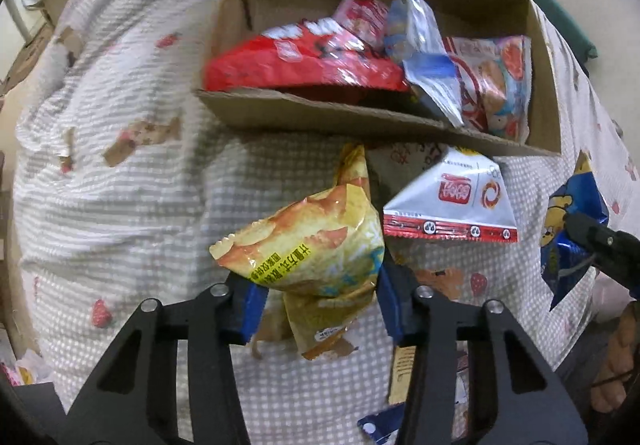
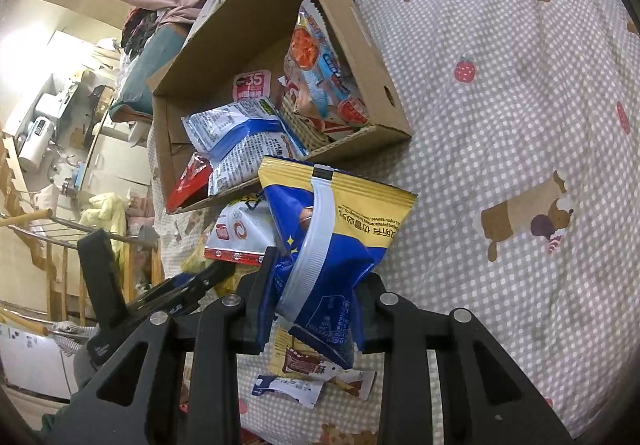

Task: Organize snacks
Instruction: 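Grasp the yellow chip bag with the left tool while the right tool lifts its bag, then carry the yellow bag with the left tool while the right tool carries the blue bag over the box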

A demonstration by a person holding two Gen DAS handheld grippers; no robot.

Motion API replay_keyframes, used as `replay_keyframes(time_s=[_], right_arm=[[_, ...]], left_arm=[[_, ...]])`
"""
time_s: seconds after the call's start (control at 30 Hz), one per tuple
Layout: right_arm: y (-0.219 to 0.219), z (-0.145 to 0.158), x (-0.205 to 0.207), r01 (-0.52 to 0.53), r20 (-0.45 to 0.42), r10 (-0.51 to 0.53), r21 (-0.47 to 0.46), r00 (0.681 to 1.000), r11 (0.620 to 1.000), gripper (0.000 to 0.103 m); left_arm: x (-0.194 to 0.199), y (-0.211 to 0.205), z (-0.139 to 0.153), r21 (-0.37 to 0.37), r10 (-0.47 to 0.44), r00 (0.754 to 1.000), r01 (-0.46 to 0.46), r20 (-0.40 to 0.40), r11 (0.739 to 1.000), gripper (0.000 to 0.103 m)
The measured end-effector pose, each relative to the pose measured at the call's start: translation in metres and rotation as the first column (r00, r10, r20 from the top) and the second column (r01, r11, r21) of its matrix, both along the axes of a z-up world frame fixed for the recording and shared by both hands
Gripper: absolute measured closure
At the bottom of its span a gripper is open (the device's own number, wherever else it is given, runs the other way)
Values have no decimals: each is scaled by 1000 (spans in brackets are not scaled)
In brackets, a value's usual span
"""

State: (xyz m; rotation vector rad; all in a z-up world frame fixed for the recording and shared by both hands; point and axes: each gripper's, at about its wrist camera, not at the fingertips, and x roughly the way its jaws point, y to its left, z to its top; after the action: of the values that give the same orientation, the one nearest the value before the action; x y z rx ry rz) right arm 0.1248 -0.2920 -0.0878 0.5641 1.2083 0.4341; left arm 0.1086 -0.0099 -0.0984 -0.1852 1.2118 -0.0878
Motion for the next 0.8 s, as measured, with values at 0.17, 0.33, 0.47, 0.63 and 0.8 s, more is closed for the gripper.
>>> replay_keyframes(time_s=[0.17,0.33,0.47,0.63,0.8], right_arm=[[7,2,1,-11,17,12,-15,1000,1000,71],[5,8,-1,-5,49,5,-1,999,1000,71],[7,18,-5,-20,97,19,5,995,1000,71],[11,35,-12,-47,173,47,-5,984,999,71],[10,45,-15,-47,210,44,9,977,999,71]], left_arm=[[-5,21,12,41,54,998,-54,10,998,59],[-15,31,18,56,94,995,-96,30,994,59],[-26,32,29,56,99,993,-103,68,993,59],[-31,37,47,61,105,987,-113,123,992,59],[-35,40,72,40,113,977,-122,183,992,59]])
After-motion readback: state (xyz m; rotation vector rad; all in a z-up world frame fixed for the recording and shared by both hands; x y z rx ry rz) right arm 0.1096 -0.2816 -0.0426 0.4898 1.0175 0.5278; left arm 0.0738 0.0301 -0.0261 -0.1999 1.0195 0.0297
